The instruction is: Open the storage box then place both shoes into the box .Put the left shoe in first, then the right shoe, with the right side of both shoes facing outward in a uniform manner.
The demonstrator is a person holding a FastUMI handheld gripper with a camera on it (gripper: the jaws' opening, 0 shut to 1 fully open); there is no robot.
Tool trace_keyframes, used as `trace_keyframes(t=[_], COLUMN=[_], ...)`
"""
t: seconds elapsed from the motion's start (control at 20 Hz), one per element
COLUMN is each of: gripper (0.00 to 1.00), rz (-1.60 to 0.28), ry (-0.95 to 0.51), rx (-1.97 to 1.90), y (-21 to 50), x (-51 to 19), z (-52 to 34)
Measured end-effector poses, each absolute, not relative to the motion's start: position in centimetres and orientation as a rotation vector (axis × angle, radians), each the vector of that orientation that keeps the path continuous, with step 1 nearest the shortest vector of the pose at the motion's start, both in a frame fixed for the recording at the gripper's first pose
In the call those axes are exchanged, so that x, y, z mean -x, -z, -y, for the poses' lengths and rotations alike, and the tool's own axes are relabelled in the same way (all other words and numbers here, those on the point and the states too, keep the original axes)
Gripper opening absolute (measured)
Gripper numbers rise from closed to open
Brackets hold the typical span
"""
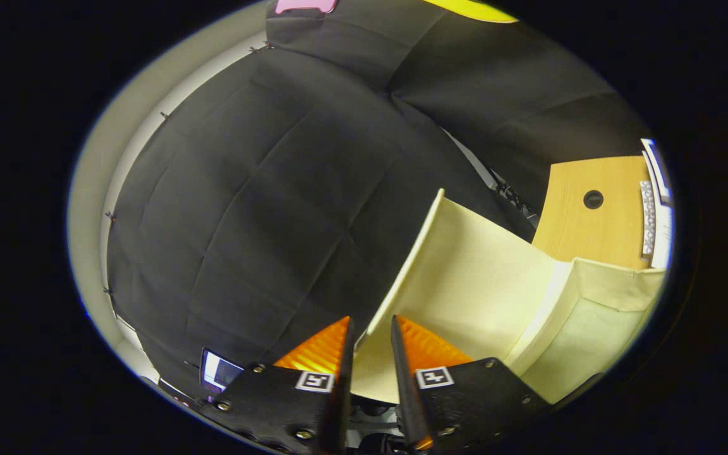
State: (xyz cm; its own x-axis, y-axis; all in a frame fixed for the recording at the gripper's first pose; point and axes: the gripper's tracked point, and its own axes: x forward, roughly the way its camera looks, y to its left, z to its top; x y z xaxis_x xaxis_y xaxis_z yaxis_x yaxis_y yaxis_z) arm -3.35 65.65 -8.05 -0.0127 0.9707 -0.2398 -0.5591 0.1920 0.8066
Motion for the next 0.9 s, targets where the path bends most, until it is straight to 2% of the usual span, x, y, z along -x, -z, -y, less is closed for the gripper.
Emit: trace_keyframes(t=[0.05, 0.1, 0.15, 0.2, 0.5, 0.9], gripper=[0.41, 0.58, 0.70, 0.89, 0.90, 0.91], rz=[-0.908, -0.891, -0.875, -0.861, -0.800, -0.704], ry=[-1.330, -1.331, -1.327, -1.326, -1.288, -1.120], rx=[-0.555, -0.538, -0.516, -0.500, -0.437, -0.387], y=[7.8, 7.6, 7.3, 6.9, 5.4, 6.2], x=[3.3, 3.4, 3.2, 3.1, 2.4, -0.5], z=[-65.8, -66.1, -65.7, -65.5, -59.9, -47.9])
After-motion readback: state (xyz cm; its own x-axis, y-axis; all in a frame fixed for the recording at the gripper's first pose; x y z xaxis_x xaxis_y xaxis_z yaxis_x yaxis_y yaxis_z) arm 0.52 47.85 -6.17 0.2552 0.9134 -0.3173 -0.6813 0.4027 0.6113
